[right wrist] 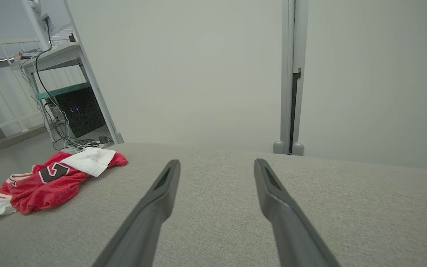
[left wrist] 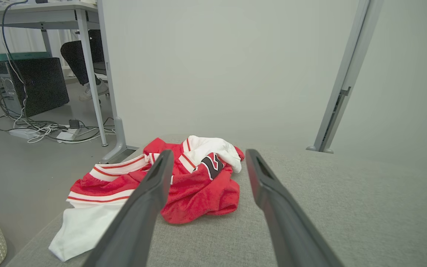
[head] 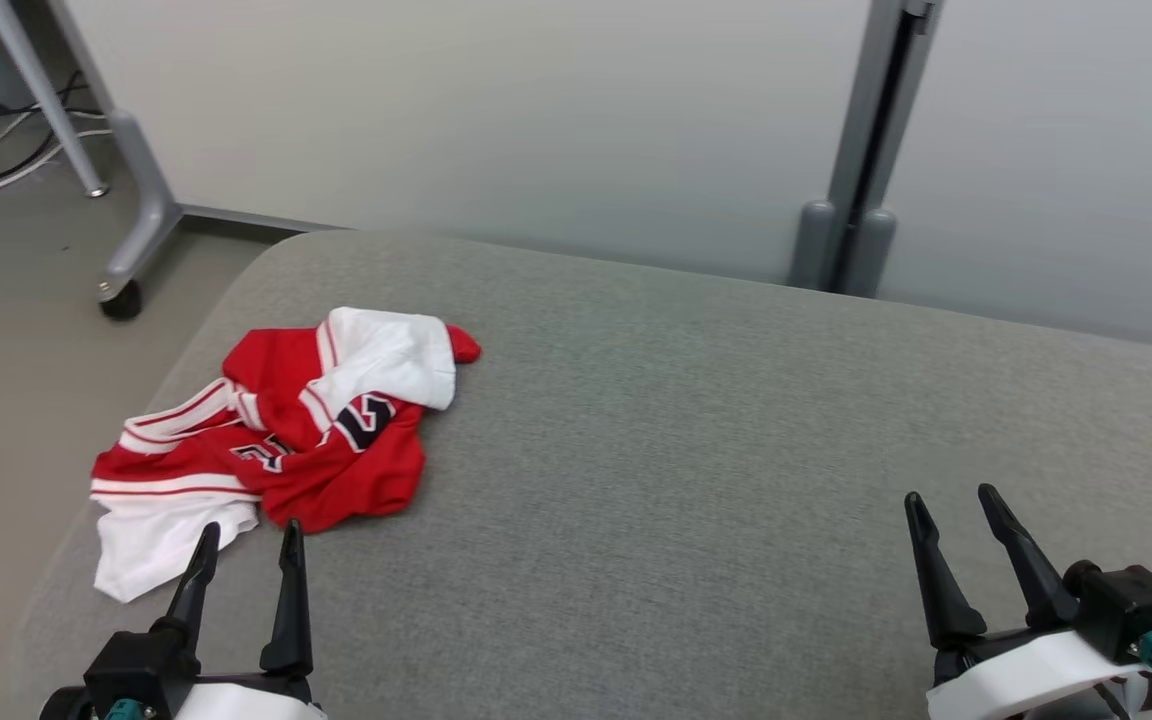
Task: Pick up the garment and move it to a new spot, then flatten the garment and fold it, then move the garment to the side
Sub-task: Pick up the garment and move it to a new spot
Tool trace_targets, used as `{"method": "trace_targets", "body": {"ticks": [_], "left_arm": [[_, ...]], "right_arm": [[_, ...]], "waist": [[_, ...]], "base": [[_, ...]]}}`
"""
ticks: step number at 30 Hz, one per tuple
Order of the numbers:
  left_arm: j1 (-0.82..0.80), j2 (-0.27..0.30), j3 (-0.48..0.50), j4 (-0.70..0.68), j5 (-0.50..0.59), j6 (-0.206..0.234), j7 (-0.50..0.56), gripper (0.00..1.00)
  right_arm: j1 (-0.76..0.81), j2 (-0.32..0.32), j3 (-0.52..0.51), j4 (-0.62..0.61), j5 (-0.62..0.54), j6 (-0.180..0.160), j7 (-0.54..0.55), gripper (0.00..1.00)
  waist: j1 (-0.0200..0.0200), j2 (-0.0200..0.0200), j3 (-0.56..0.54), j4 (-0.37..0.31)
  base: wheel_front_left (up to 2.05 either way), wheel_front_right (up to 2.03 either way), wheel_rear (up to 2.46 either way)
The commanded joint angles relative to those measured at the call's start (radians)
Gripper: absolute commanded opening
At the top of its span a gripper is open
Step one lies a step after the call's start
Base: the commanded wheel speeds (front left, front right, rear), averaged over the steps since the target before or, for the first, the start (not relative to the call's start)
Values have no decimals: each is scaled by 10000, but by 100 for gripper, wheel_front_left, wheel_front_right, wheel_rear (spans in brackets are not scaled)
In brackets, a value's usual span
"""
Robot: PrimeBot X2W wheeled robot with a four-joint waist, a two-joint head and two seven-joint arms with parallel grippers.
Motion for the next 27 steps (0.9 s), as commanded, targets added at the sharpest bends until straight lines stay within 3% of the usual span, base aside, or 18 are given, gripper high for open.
{"method": "trace_targets", "body": {"ticks": [1,8,14,21,27], "left_arm": [[-25,73,85,2,19,27,-17,100],[104,96,291,-121,-41,86,-17,100],[34,144,303,-137,-70,34,-15,100],[-1103,308,483,-376,-784,-176,1088,100],[-3082,1183,995,142,-1893,-450,3120,100]], "right_arm": [[-98,14,42,16,37,2,-46,100],[-239,120,331,-8,75,2,-46,100],[-335,116,397,26,39,2,-46,100],[-677,-95,511,-167,38,2,-46,100],[-1323,-460,797,-390,1,2,-46,100]], "waist": [[0,0,-12,786],[0,0,97,1806],[0,0,179,2068],[0,0,648,1665],[0,0,1701,805]], "base": [[0,0,0],[0,0,0],[0,0,0],[0,0,0],[0,0,0]]}}
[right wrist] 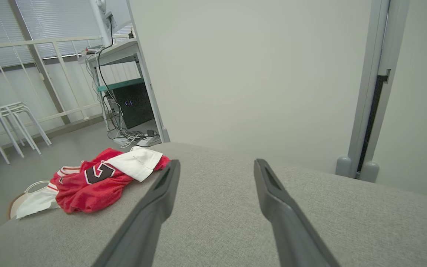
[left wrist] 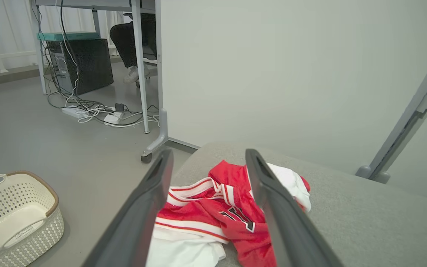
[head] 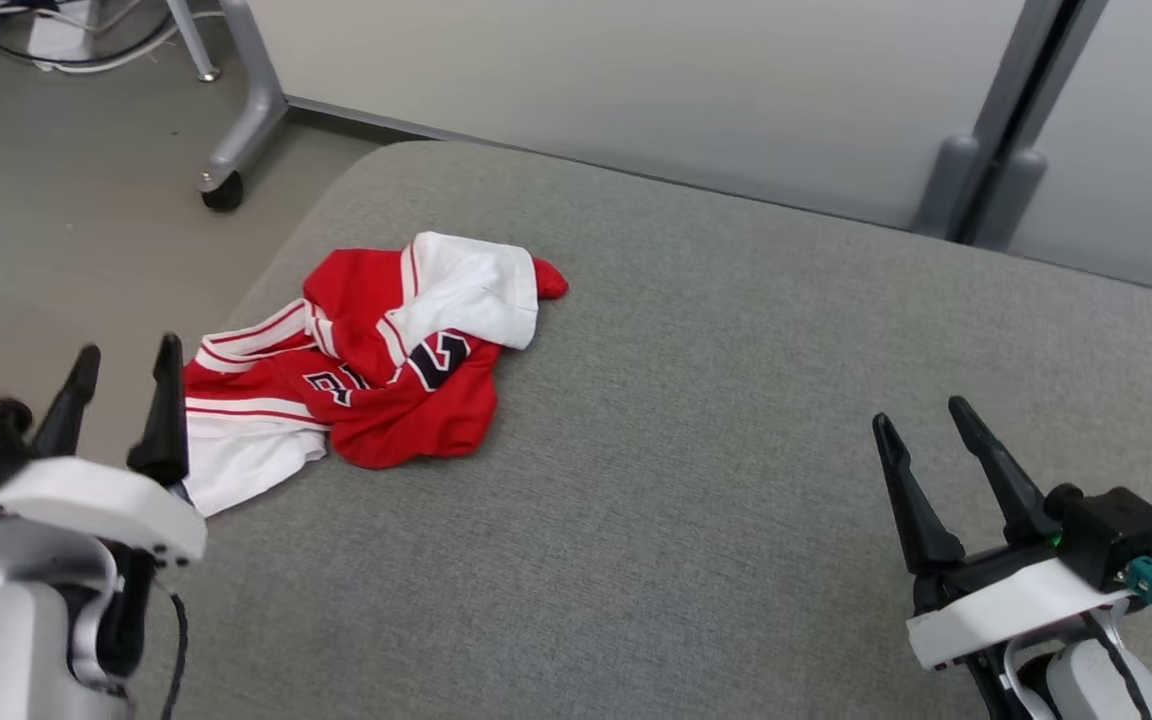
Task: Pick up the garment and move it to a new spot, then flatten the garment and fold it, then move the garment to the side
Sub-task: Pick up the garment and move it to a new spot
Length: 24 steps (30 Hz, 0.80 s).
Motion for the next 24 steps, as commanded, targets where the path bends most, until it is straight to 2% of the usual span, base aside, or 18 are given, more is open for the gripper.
{"method": "trace_targets", "body": {"ticks": [1,2,7,13,17,24], "left_arm": [[-572,173,89,241,-253,-92,418,100],[-572,173,89,241,-253,-92,418,100],[-2220,841,460,1500,-1356,-247,1786,100],[-3472,1576,288,3292,-2186,-383,2977,100],[-3848,1686,-4,4459,-2418,-408,3200,100],[-3907,1425,-783,6492,-3069,-422,3971,100]], "right_arm": [[-223,-123,20,-79,-71,2,-46,100],[-223,-123,20,-79,-71,2,-46,100],[-928,-291,170,-230,-54,2,-46,100],[-1552,-308,191,-368,-46,2,-46,100],[-1794,-293,195,-401,-37,2,-46,100],[-2088,-223,255,-461,-76,2,-46,100]], "waist": [[0,0,763,-653],[0,0,763,-653],[0,0,1897,-1487],[0,0,2896,-2401],[0,0,3223,-2803],[0,0,3416,-3175]], "base": [[0,0,0],[0,0,0],[0,0,0],[0,0,0],[0,0,0],[0,0,0]]}}
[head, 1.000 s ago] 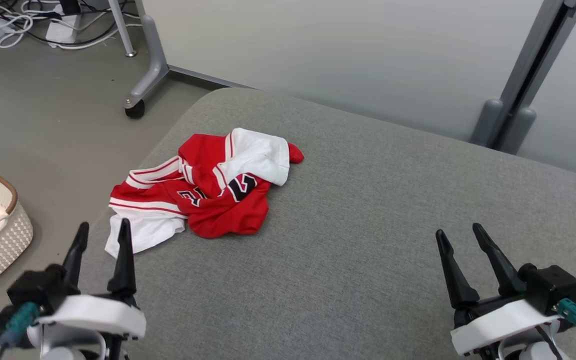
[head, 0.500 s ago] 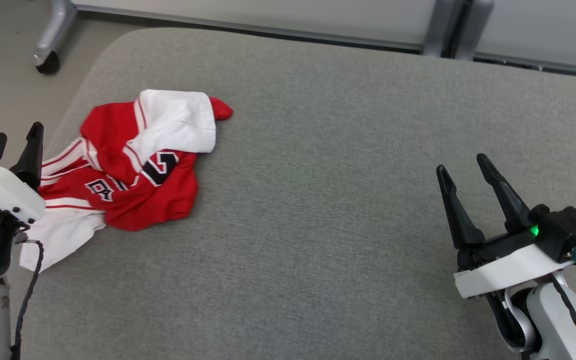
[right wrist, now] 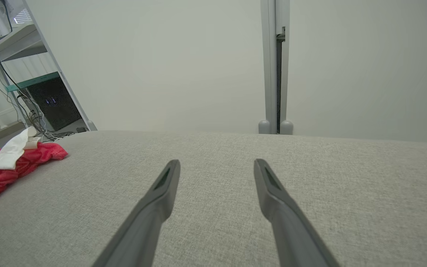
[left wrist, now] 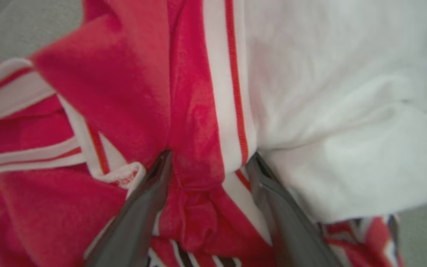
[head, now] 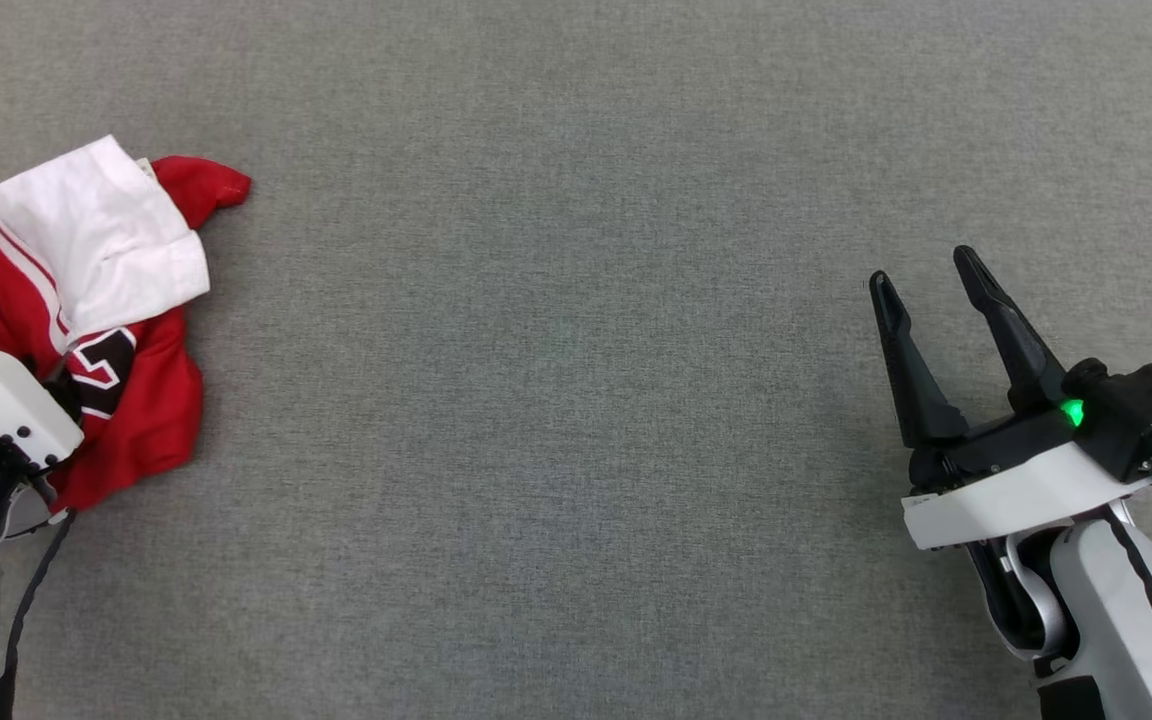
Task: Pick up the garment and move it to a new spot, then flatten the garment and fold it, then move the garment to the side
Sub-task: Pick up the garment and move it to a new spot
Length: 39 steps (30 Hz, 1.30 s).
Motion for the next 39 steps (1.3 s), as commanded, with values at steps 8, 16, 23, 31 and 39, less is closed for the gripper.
{"method": "trace_targets", "body": {"ticks": [8,16,23,31,39], "left_arm": [[-182,641,-1132,114,-219,-23,-1066,0],[-474,1490,-2240,-1346,-437,-22,-1594,0],[-520,2079,-3156,-3148,-317,-21,-1428,0],[-770,2049,-3994,-5885,82,88,-897,0],[-1169,763,-4727,-8304,-13,565,-509,0]], "right_arm": [[109,167,-99,116,1,2,-46,100],[589,519,-95,386,104,2,-46,100],[1002,792,-168,551,145,2,-46,100],[1321,1015,-273,587,97,2,-46,100],[1220,883,-647,487,-5,2,-46,100]], "waist": [[0,-1,-461,-127],[0,-1,-1921,-193],[0,-1,-2934,-518],[0,-1,-3840,-1393],[0,-1,-4137,-2533]], "base": [[0,0,0],[0,0,0],[0,0,0],[0,0,0],[0,0,0]]}}
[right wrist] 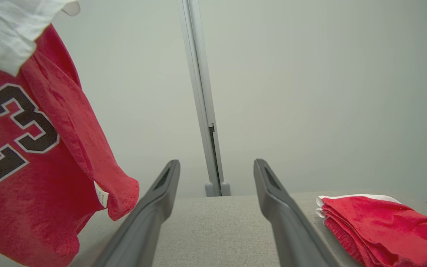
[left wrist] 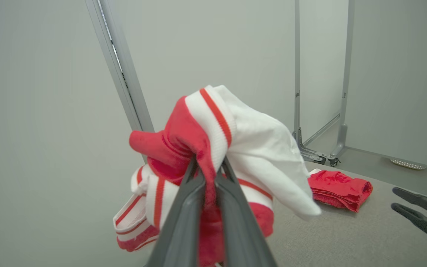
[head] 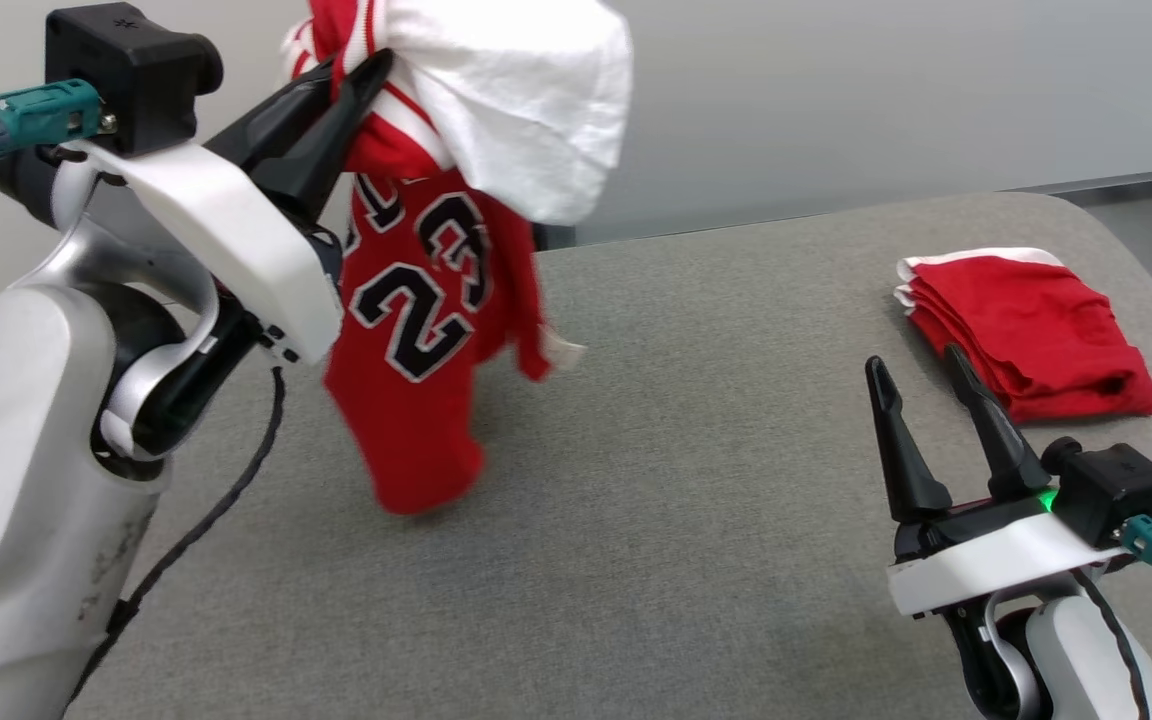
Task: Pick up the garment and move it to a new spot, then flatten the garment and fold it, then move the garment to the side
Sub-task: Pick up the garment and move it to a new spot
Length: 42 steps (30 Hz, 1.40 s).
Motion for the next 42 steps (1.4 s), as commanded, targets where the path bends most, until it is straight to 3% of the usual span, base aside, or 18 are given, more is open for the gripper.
{"method": "trace_targets", "body": {"ticks": [1,6,10,15,20,22,26,31,36,42], "left_arm": [[-31,-122,3,-114,-95,109,-54,0],[958,-636,14,-147,-294,514,-685,0],[2413,-800,147,556,-184,769,-1925,0],[4202,-911,297,2681,144,887,-4039,0],[4873,-1156,394,5570,64,469,-5508,0],[4605,-1256,359,6210,255,223,-5997,100],[4271,-1504,402,6819,441,-134,-6292,100],[4025,-1402,528,6603,729,-272,-6347,100],[4435,-977,719,5207,1309,303,-6334,100],[5682,-560,1249,2595,1614,1424,-6329,100]], "right_arm": [[-11,-76,-94,-16,-75,2,-46,100],[107,-125,-404,-6,-60,2,-45,100],[159,-116,-453,14,-16,2,-46,100],[197,-171,-420,28,11,2,-46,100],[162,-339,-354,83,-17,2,-46,100],[117,-432,-317,94,-22,2,-45,100],[166,-594,-260,150,-34,2,-45,100],[238,-703,-226,182,-12,2,-46,100],[393,-801,-314,195,37,2,-46,100],[913,-745,-594,243,90,2,-45,100]], "waist": [[0,0,-71,-337],[0,0,96,-668],[0,0,369,-811],[0,0,629,-859],[0,0,704,-608],[0,0,702,-457],[0,0,566,-41],[0,0,382,303],[0,0,110,634],[0,0,-117,902]], "base": [[0,0,0],[0,0,0],[0,0,0],[0,0,0],[0,0,0],[0,0,0],[0,0,0],[0,0,0],[0,0,0],[0,0,0]]}}
